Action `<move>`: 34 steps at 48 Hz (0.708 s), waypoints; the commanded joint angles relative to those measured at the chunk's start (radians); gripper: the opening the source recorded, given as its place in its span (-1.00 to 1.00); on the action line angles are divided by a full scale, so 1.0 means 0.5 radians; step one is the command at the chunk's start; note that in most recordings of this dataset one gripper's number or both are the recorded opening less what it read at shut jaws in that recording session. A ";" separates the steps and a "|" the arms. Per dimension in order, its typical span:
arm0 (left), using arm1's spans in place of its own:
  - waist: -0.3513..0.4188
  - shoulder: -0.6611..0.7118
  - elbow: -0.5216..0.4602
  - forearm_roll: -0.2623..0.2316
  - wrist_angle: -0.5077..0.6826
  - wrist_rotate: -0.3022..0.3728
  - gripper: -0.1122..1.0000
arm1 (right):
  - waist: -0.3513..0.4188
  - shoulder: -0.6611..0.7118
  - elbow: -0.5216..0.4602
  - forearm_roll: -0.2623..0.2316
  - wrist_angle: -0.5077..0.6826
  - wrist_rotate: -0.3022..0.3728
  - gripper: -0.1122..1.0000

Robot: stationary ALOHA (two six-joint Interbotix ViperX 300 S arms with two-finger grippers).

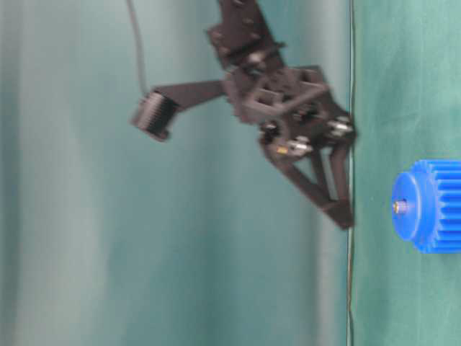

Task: Insert the shaft placed at a random location into the center hole of the medium gear at another random location.
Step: 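Lower the shaft into the gear's center hole with the right gripper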

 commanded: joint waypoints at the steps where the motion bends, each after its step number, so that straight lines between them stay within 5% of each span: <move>1: 0.006 0.009 -0.043 0.006 -0.012 0.000 -0.80 | 0.006 -0.126 -0.012 0.000 0.043 -0.015 0.59; 34: 0.006 0.009 -0.043 0.006 -0.012 0.000 -0.80 | 0.009 -0.497 0.282 0.006 0.083 0.000 0.59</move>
